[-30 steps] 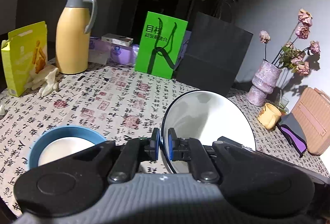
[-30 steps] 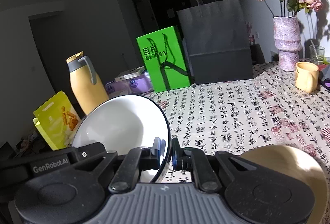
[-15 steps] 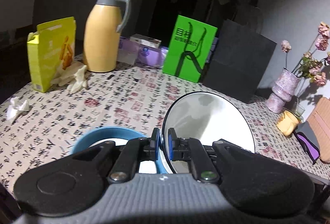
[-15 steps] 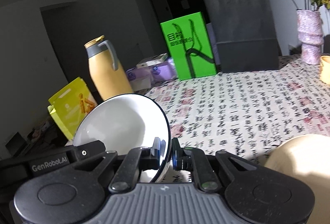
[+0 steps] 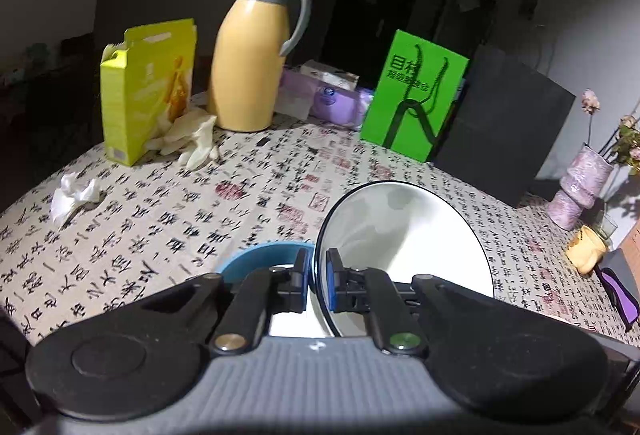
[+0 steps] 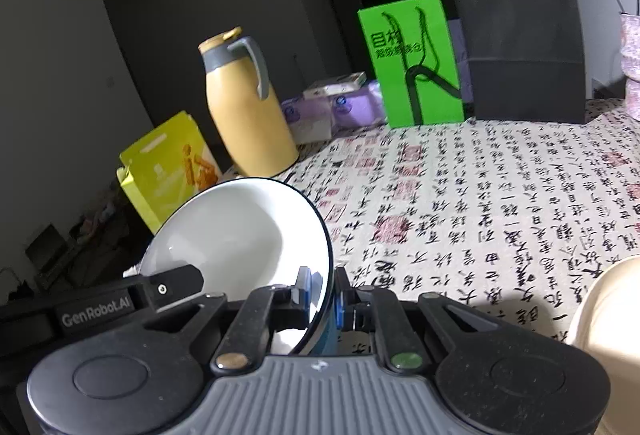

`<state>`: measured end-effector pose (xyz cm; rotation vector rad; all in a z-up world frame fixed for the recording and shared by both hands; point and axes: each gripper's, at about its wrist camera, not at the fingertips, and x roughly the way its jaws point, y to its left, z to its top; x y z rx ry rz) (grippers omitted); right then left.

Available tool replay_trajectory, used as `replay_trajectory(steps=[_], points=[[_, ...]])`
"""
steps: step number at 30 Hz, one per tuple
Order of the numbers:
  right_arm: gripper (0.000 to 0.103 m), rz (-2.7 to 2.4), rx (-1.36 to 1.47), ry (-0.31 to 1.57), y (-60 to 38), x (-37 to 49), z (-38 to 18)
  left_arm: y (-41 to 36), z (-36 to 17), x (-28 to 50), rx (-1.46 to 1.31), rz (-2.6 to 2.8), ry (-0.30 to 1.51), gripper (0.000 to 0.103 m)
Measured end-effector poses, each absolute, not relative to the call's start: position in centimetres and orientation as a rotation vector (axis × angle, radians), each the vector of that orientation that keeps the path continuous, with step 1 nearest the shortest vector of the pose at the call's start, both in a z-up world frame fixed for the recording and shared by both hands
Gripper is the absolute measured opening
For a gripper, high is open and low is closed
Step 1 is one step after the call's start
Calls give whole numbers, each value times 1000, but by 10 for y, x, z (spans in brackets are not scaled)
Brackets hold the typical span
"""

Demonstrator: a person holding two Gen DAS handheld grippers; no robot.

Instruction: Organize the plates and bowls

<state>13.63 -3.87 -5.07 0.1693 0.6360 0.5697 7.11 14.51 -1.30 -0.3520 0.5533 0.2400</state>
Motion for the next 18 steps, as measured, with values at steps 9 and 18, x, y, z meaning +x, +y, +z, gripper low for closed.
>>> replay_trajectory(steps=[9, 18], points=[[11, 593, 126, 689, -15, 142, -62, 166, -30, 72, -385, 274, 601, 9], [11, 598, 42, 694, 5, 144, -74, 176, -45, 80, -381, 293, 643, 9]])
